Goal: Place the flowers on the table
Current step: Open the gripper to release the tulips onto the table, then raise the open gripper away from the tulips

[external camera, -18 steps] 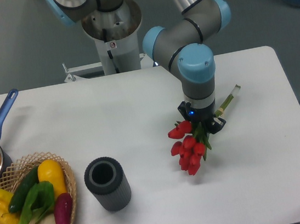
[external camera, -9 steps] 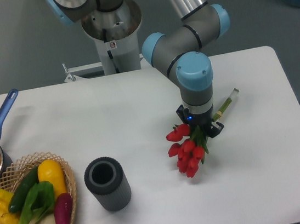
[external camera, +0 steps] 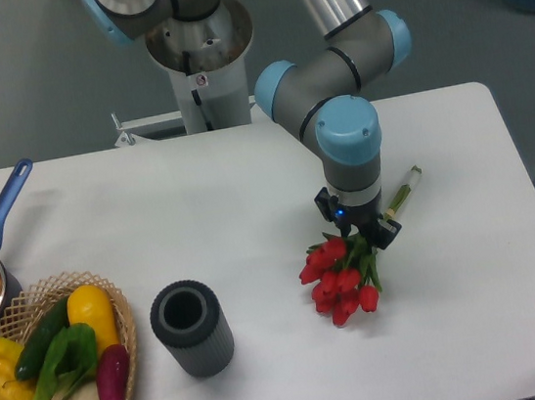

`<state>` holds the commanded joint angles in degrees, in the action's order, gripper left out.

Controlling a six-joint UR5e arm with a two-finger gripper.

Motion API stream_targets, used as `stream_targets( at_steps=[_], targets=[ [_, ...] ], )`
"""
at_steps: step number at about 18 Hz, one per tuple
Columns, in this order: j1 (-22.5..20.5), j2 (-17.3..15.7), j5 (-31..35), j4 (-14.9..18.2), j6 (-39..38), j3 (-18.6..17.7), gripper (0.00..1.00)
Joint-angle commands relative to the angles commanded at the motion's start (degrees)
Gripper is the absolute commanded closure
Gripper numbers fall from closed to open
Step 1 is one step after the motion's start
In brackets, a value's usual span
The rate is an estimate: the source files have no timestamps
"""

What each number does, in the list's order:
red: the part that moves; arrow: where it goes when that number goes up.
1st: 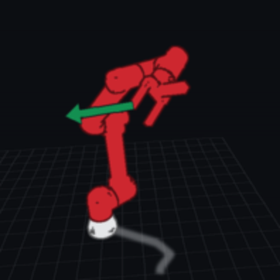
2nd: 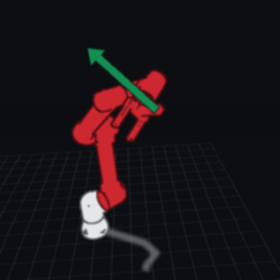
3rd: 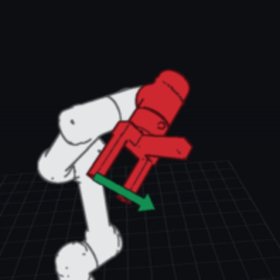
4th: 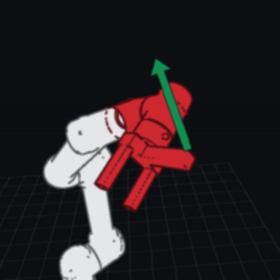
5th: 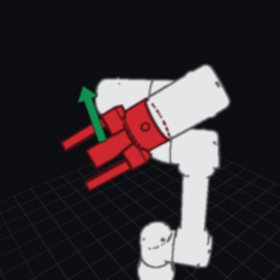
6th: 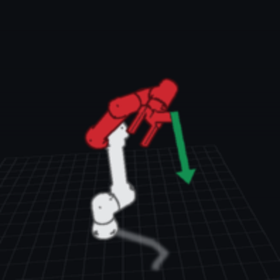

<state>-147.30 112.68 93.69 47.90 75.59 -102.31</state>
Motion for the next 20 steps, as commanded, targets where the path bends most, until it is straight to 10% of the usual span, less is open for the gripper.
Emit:
stream_targets(
  at_steps=[3,7,20],
  targets=[
    [-0.17,-0.09,0.00,0.00,0.09,0.96,0.39],
    [-0.62,-0.79,-0.35,0.18,-0.35,1.58,0.00],
    [-0.61,-4.13,-7.64,0.18,-3.08,4.31,0.00]
  ],
)
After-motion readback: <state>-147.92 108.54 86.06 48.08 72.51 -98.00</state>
